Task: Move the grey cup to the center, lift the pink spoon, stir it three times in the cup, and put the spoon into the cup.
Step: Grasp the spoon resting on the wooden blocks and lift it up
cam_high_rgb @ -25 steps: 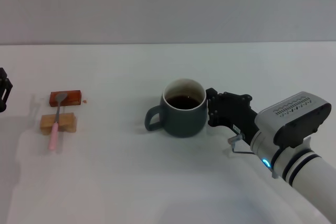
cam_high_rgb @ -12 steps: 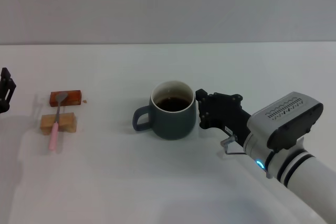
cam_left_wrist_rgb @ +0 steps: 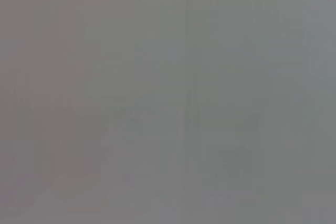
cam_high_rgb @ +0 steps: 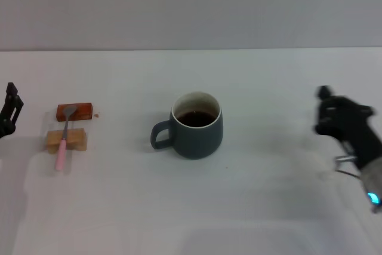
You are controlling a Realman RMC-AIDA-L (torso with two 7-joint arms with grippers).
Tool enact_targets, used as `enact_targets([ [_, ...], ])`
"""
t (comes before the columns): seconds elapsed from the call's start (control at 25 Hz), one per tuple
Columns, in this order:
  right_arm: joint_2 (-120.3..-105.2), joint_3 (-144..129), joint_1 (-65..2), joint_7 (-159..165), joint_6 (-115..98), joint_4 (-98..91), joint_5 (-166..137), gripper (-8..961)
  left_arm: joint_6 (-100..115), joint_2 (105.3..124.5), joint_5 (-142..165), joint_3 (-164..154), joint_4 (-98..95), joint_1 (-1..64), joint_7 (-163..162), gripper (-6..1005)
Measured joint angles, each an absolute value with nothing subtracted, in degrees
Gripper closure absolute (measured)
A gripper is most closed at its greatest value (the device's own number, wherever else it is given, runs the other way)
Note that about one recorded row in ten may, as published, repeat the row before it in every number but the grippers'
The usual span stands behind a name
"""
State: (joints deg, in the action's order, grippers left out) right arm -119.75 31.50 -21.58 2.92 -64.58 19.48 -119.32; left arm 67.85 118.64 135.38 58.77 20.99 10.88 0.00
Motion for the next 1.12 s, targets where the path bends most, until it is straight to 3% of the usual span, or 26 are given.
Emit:
enact_targets([
  [0.4, -119.49, 41.70, -13.84, 2.85, -72.79, 14.71, -119.19, 953, 72.65, 118.36, 135.44, 47.16, 25.04, 5.05, -0.04, 285],
  [1.12, -119.58, 47.66, -11.82, 2.72, -74.83, 11.90, -119.17, 954, 71.26, 118.75, 135.30, 38.72, 22.72, 3.86, 0.78, 298],
])
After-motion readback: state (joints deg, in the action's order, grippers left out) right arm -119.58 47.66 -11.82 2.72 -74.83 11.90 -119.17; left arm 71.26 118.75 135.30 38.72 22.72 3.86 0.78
